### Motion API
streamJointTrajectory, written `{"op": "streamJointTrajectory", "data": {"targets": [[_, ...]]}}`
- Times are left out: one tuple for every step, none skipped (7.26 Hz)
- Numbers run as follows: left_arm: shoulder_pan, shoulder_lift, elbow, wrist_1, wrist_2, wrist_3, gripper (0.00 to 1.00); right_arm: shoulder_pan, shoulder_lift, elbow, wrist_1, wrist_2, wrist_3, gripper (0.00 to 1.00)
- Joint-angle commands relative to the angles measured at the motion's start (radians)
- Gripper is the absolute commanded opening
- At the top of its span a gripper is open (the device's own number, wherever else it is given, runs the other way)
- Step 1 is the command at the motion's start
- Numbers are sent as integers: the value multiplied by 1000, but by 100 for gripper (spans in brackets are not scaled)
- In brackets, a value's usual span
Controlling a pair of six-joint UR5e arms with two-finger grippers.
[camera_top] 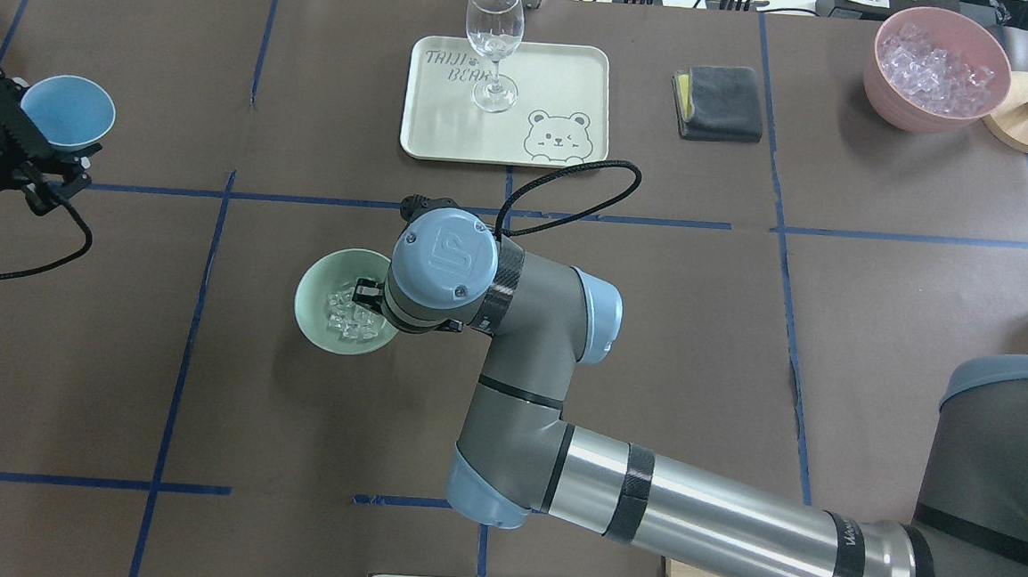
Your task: Pour ice into bowl
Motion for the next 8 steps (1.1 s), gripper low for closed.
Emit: {"op": "streamJointTrajectory", "data": {"targets": [[-2,52,45,-93,-52,-303,0,18,-31,72,-9,41,4,0],[-2,81,65,-134,-82,-490,0,48,-116,168,-9,90,3,0],[-2,124,150,-298,-80,-585,0,70,-236,302,-11,98,-6,0],[1,141,323,-572,-77,-697,0,99,-328,408,-11,105,-22,0],[8,139,434,-714,-67,-772,0,146,-378,445,-11,143,-26,0],[27,138,449,-731,-3,-841,0,192,-413,480,-9,169,-55,0],[92,139,453,-731,83,-901,0,242,-479,531,-9,216,-113,0],[205,138,467,-728,223,-991,0,298,-529,548,-9,270,-172,0]]}}
